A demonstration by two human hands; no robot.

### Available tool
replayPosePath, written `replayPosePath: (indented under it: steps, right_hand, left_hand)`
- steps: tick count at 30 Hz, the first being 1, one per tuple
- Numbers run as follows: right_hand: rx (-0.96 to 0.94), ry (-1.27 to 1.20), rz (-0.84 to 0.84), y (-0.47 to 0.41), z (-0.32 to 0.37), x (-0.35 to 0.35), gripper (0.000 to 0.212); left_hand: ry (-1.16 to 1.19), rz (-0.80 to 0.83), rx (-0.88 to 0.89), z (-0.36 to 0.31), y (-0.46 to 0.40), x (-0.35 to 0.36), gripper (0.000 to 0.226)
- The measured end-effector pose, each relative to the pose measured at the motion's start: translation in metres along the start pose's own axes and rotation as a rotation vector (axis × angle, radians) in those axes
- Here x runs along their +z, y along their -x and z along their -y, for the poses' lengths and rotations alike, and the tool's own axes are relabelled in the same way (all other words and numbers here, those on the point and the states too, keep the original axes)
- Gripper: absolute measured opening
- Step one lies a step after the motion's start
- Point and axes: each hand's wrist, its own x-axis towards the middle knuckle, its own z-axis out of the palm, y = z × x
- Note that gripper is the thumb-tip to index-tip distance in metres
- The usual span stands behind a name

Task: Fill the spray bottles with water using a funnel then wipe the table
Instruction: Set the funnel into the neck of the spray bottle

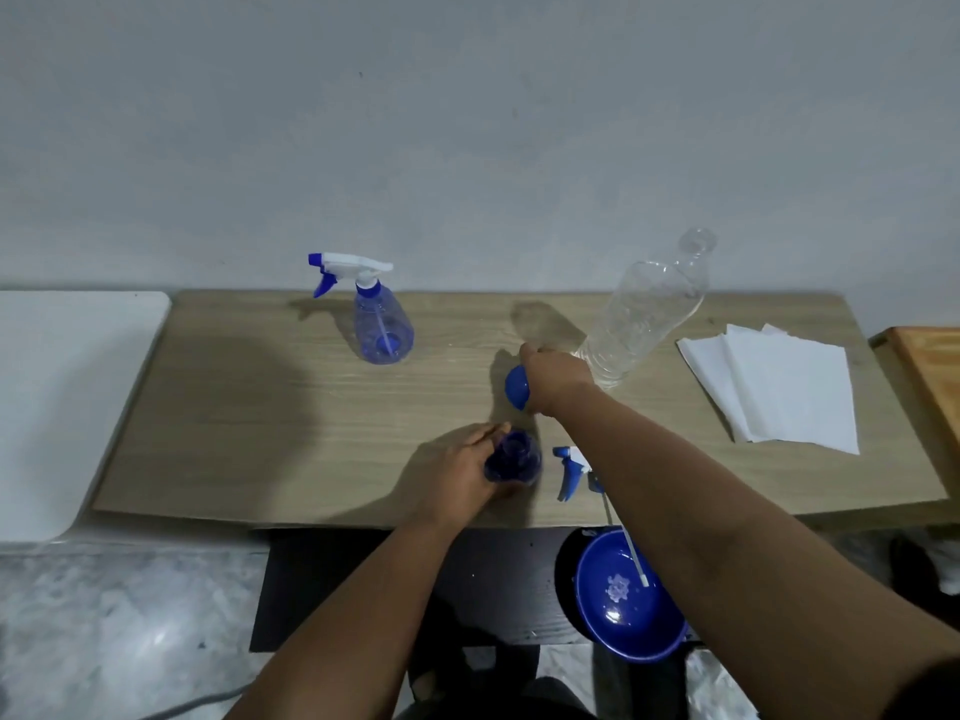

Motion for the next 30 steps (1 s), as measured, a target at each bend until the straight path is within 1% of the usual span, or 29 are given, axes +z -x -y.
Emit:
replayPosePath:
  steps: [3,5,7,9,12,14,15,16,17,19,21,23,27,30]
  right_hand:
    - [0.022,-0.045,0.015,0.003,-0.002,-0.004,0.07]
    - [0.041,-0.181,-0.002,0.004,-0.006,-0.007,0.082]
    - [0.05,-0.389,-0.017,0.012,-0.008,-0.016,0.095]
    - [0.069,-0.703,-0.036,0.024,-0.009,-0.025,0.088]
    - [0.116,-1.148,-0.06,0.047,-0.01,-0.037,0.065]
    - [0.119,-1.33,-0.116,0.066,-0.01,-0.043,0.051]
    - [0.104,-1.397,-0.148,0.075,-0.01,-0.045,0.048]
    - [0.08,-1.457,-0.17,0.085,-0.011,-0.047,0.05]
    - [0.051,-1.512,-0.176,0.094,-0.012,-0.047,0.056]
    - [-0.01,-1.599,-0.141,0.11,-0.014,-0.047,0.066]
    - [-0.055,-1.639,-0.092,0.121,-0.015,-0.045,0.057]
    - [-0.059,-1.656,-0.09,0.127,-0.018,-0.042,0.048]
    - [-0.024,-1.692,-0.133,0.131,-0.021,-0.033,0.049]
    - [-0.007,-1.601,-0.268,0.133,-0.018,-0.023,0.053]
  left_hand:
    - [0.042,0.01,-0.002,0.0,0.0,0.001,0.079]
    - [0.045,-0.008,0.0,-0.001,0.001,0.0,0.075]
    - [0.078,-0.005,-0.007,0.0,0.001,0.0,0.071]
    - [0.092,0.019,-0.003,0.0,0.003,0.0,0.073]
    - [0.087,0.006,0.01,0.0,0.003,0.0,0.077]
    - [0.085,0.007,0.009,-0.001,0.004,0.0,0.079]
    - [0.088,0.007,0.009,-0.002,0.004,0.0,0.08]
    - [0.098,0.003,0.012,-0.003,0.004,-0.001,0.081]
    - [0.119,0.0,0.011,-0.004,0.004,-0.001,0.082]
    - [0.144,-0.007,-0.003,-0.007,0.003,0.0,0.082]
    - [0.141,-0.014,-0.001,-0.008,0.003,0.001,0.078]
    - [0.128,-0.021,0.008,-0.009,0.004,0.001,0.072]
    - [0.114,-0.018,0.021,-0.01,0.007,0.0,0.064]
    - [0.104,-0.023,-0.002,-0.013,0.008,-0.003,0.062]
